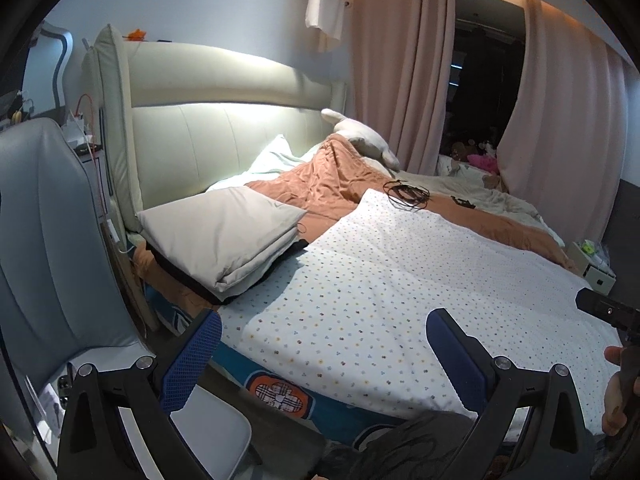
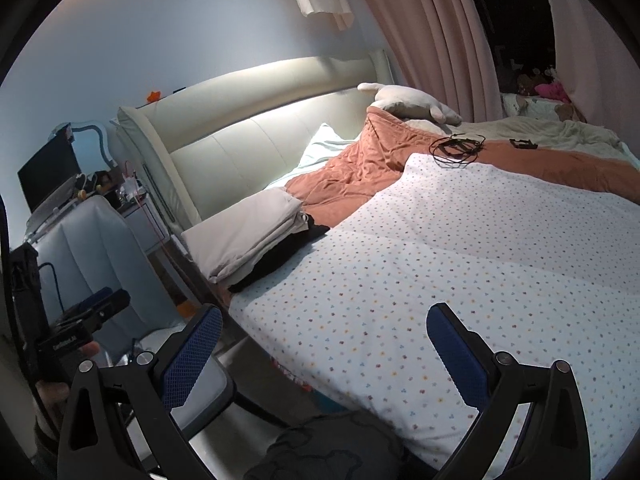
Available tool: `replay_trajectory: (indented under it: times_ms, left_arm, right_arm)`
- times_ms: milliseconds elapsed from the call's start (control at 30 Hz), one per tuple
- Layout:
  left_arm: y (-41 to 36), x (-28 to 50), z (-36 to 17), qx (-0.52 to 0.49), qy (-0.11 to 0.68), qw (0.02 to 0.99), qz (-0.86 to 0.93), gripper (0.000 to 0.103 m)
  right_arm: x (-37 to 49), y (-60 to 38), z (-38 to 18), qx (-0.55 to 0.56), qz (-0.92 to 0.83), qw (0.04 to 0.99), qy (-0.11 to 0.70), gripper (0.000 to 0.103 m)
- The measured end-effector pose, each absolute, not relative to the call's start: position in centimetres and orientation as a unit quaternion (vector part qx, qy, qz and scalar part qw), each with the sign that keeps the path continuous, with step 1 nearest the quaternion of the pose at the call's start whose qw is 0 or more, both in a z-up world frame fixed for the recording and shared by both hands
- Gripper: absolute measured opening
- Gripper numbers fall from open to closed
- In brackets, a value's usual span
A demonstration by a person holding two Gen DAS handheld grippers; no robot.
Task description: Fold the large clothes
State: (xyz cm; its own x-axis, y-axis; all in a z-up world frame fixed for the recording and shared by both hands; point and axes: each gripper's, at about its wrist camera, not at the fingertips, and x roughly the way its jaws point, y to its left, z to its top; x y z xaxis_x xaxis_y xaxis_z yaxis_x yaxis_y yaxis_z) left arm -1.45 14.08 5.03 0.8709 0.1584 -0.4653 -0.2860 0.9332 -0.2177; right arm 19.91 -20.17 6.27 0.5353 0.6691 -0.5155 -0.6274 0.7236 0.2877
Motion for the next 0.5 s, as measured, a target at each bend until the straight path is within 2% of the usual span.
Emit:
replay_trajectory:
  times_ms: [500]
  left_arm:
    - [8.4,-4.4,3.4,-0.112,0.196,0.973,0.052,0.102]
  right_arm:
    - [13.2,-26.4,3.7,0.043,0.321,0.905,0.275,0.103]
